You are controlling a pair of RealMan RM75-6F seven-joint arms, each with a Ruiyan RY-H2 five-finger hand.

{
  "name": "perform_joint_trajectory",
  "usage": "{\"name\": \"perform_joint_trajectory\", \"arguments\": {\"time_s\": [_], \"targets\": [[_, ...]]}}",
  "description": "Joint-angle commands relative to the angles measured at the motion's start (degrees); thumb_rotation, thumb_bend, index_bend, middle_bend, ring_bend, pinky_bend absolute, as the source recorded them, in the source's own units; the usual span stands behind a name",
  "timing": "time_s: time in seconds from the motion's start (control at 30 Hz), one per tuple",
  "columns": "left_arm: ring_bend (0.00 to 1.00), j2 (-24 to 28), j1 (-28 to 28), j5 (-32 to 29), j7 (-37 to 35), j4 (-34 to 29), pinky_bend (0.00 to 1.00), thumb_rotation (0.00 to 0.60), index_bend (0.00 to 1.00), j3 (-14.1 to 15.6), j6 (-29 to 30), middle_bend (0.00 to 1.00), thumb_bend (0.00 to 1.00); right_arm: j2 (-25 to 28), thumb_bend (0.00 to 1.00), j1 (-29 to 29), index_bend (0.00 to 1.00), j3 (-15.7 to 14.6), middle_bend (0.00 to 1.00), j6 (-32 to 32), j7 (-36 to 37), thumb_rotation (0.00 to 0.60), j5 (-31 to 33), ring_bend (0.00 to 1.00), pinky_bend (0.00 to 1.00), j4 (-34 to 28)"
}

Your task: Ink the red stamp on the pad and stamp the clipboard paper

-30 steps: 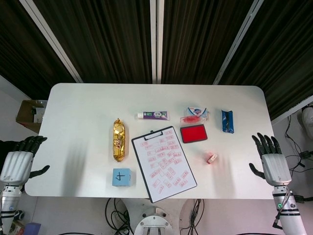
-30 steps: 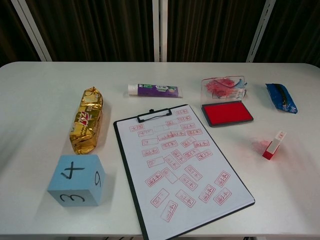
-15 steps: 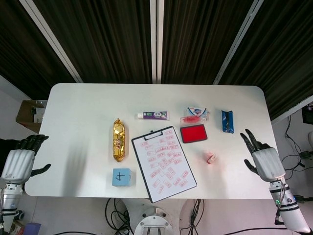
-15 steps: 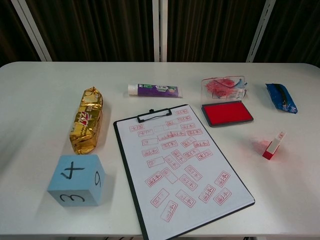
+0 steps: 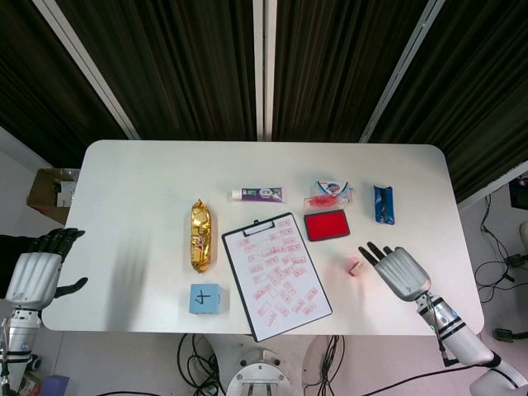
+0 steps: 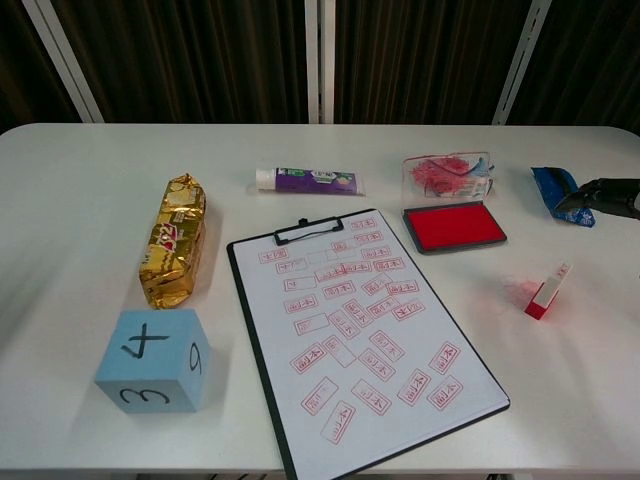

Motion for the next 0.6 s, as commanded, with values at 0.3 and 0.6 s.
{"name": "perform_joint_trajectory", "arguments": {"time_s": [0.3,0.6], "targets": [[0.16,-0.58,0.06,-0.59,-1.05,1.32,0.24,0.600,0.20,0.19,-0.59,0.19,0.00,-6.64,0.18,1.96,0.28,-0.48,0.29,-0.07,5.14,0.600,0.36,0.52,0.78,7.12],[0.16,-1.06,-0.01,-0.87,-1.72,2.27,0.24,0.600,0.20,0.13,-0.86,0.19,0.00,-10.34,0.18,3.57,0.42,-0.70,0.37,0.79,8.83,0.600,-0.13,0.54,0.78,11.94]]}}
